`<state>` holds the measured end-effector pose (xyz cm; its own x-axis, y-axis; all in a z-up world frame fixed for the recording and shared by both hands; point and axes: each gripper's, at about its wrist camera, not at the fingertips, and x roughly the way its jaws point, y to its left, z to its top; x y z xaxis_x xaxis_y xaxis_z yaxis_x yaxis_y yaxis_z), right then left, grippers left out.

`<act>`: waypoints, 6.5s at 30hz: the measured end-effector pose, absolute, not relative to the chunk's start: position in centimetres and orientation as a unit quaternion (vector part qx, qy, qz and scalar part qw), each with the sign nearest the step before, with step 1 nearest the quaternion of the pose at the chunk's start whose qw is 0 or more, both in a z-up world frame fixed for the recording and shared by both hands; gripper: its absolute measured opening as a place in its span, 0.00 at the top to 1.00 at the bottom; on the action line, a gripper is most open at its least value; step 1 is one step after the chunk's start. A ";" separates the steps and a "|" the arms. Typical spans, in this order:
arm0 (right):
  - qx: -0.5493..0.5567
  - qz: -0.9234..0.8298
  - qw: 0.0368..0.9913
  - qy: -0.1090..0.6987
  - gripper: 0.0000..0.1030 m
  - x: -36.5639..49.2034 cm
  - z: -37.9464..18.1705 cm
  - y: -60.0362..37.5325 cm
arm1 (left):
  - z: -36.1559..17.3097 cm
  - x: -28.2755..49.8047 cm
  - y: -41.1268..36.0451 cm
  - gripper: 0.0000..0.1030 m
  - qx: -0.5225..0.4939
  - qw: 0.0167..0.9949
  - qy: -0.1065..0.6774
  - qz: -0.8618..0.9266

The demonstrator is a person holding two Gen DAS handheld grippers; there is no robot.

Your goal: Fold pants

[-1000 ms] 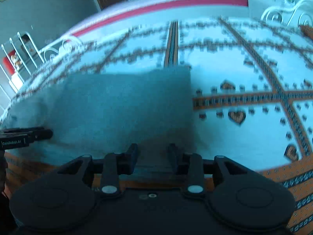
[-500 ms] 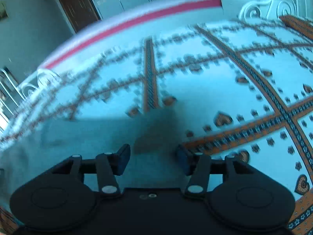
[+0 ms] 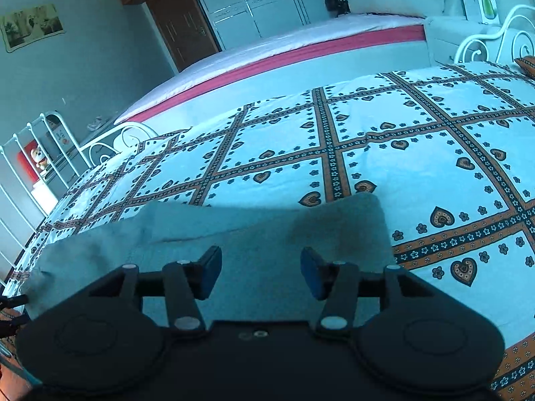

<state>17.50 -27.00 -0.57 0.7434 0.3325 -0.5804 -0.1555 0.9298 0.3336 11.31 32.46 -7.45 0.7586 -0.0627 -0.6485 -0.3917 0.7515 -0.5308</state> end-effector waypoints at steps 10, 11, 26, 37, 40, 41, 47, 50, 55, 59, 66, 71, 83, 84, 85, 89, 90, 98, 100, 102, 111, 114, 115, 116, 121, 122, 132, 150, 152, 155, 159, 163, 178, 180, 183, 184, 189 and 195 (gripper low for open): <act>0.079 0.185 0.922 0.332 0.56 16.2 -0.7 -23.8 | -6.7 13.7 29.2 0.60 -0.204 0.908 0.353 0.096; 0.072 0.191 0.921 0.331 0.56 16.1 -0.7 -23.4 | -6.5 13.4 29.2 0.61 -0.202 0.910 0.350 0.095; -0.016 0.297 0.898 0.326 0.57 14.8 -1.4 -16.3 | -3.9 12.4 27.7 0.69 -0.162 0.925 0.331 0.097; -0.054 0.288 0.893 0.341 0.56 14.5 -1.9 -16.0 | -4.6 12.7 27.5 0.69 -0.159 0.919 0.345 0.110; -0.059 0.289 0.887 0.354 0.56 14.3 -2.2 -16.0 | -5.3 13.0 28.0 0.65 -0.177 0.912 0.353 0.114; -0.062 0.290 0.887 0.353 0.56 14.3 -2.2 -16.0 | -5.5 13.1 28.0 0.63 -0.178 0.910 0.357 0.116; -0.049 0.290 0.894 0.337 0.55 14.1 -1.6 -16.7 | -6.2 13.8 27.8 0.50 -0.177 0.904 0.368 0.124; -0.036 0.284 0.895 0.341 0.55 14.6 -1.7 -17.1 | -6.6 14.4 27.7 0.38 -0.179 0.900 0.377 0.125; -0.055 0.282 0.884 0.369 0.55 15.3 -3.0 -16.6 | -6.4 14.5 27.9 0.62 -0.202 0.901 0.367 0.115; -0.095 0.273 0.883 0.371 0.54 15.1 -3.6 -15.5 | -5.2 13.9 27.3 0.68 -0.184 0.914 0.342 0.116; 0.001 0.252 0.903 0.347 0.55 15.4 -1.4 -19.5 | -0.8 12.8 24.9 0.69 -0.165 0.943 0.282 0.068; 0.121 0.198 0.914 0.333 0.55 16.9 0.0 -25.9 | 3.9 14.3 16.7 0.69 -0.111 0.968 0.221 -0.030; 0.267 0.069 0.918 0.286 0.52 15.1 1.1 -39.8 | 3.2 18.5 -9.0 0.68 -0.004 0.916 0.265 -0.300; 0.273 0.065 0.917 0.283 0.52 14.9 1.1 -40.4 | 3.6 18.4 -8.6 0.68 -0.015 0.921 0.257 -0.293; 0.282 0.068 0.915 0.280 0.52 14.7 1.2 -40.9 | 3.9 18.4 -7.5 0.68 -0.031 0.926 0.249 -0.282; 0.306 0.123 0.898 0.292 0.49 15.2 0.6 -40.4 | 3.9 20.2 -1.1 0.67 -0.057 0.941 0.271 -0.196; 0.307 0.137 0.892 0.302 0.49 15.5 0.3 -39.7 | 3.6 20.2 0.6 0.67 -0.065 0.942 0.279 -0.173; 0.370 0.187 0.825 0.384 0.48 19.0 -3.3 -33.3 | 1.1 18.8 10.0 0.46 -0.066 0.942 0.326 -0.053; 0.411 0.183 0.798 0.400 0.45 19.8 -4.5 -32.7 | 0.9 18.7 11.4 0.45 -0.081 0.941 0.326 -0.045; 0.440 0.181 0.777 0.413 0.42 20.7 -5.5 -31.8 | 0.9 18.6 12.1 0.45 -0.081 0.941 0.326 -0.039; 0.374 0.146 0.817 0.414 0.72 21.8 -4.5 -28.3 | 0.0 17.9 13.9 0.43 -0.077 0.932 0.352 -0.028; 0.354 0.202 0.850 0.332 0.74 19.6 -0.7 -28.1 | 0.0 17.9 14.1 0.43 -0.084 0.931 0.353 -0.025; 0.347 0.224 0.859 0.304 0.74 18.6 0.8 -28.1 | 0.0 17.9 14.1 0.43 -0.085 0.931 0.353 -0.026; 0.344 0.236 0.863 0.285 0.74 17.6 1.7 -28.3 | -0.1 18.0 14.1 0.43 -0.085 0.932 0.352 -0.028; 0.366 0.130 0.858 0.336 0.74 14.9 -1.5 -32.9 | -0.5 18.3 13.3 0.43 -0.072 0.930 0.358 -0.035; 0.361 0.091 0.843 0.389 0.73 15.5 -3.5 -33.7 | -0.5 18.4 13.1 0.42 -0.070 0.931 0.358 -0.035; 0.380 0.144 0.839 0.362 0.71 14.4 -3.0 -35.3 | -0.7 18.6 10.0 0.36 -0.057 0.928 0.362 -0.064; 0.410 0.077 0.829 0.374 0.70 15.3 -3.8 -35.3 | -1.7 12.0 6.2 0.36 -0.034 0.930 0.362 -0.050; 0.414 0.078 0.826 0.375 0.67 14.9 -3.9 -35.3 | -2.0 11.7 6.6 0.36 -0.049 0.931 0.360 -0.041; 0.402 0.090 0.822 0.394 0.53 15.1 -4.3 -35.3 | -2.7 11.7 7.0 0.36 -0.056 0.932 0.358 -0.027; 0.407 0.107 0.828 0.371 0.57 12.7 -3.4 -35.7 | -2.6 10.9 6.9 0.36 -0.069 0.939 0.335 -0.032; 0.416 0.105 0.835 0.344 0.61 11.2 -3.3 -35.9 | -2.8 9.9 5.9 0.36 -0.073 0.938 0.335 -0.054; 0.446 0.080 0.823 0.342 0.61 12.3 -5.1 -35.6 | -5.5 11.7 3.6 0.36 -0.056 0.929 0.361 -0.055; 0.448 0.074 0.821 0.346 0.60 12.6 -5.5 -35.4 | -5.6 12.2 3.3 0.36 -0.051 0.932 0.354 -0.049; 0.450 0.067 0.819 0.350 0.59 13.3 -6.0 -35.1 | -5.9 12.6 3.7 0.33 -0.077 0.933 0.350 -0.036; 0.446 0.065 0.822 0.349 0.59 13.5 -6.1 -35.0 | -6.1 12.7 3.6 0.33 -0.076 0.933 0.351 -0.033; 0.430 0.063 0.827 0.356 0.58 14.2 -6.4 -34.5 | -6.1 13.2 3.7 0.30 -0.068 0.932 0.354 -0.040; 0.401 0.143 0.865 0.267 0.75 12.0 -2.2 -33.6 | -4.2 10.1 4.7 0.47 -0.100 0.965 0.242 0.015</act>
